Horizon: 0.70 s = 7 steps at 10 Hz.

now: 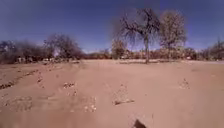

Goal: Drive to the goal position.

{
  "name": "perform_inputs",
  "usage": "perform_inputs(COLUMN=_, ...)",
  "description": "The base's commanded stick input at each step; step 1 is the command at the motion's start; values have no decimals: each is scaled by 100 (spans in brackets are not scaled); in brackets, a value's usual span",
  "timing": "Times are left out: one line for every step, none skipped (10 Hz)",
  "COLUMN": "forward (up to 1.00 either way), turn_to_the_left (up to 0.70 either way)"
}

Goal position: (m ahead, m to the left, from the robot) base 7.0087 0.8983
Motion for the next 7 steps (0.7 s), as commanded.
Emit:
perform_inputs(forward=100, turn_to_the_left=0)
perform_inputs(forward=100, turn_to_the_left=0)
perform_inputs(forward=100, turn_to_the_left=0)
perform_inputs(forward=100, turn_to_the_left=0)
perform_inputs(forward=100, turn_to_the_left=0)
perform_inputs(forward=100, turn_to_the_left=0)
perform_inputs(forward=100, turn_to_the_left=0)
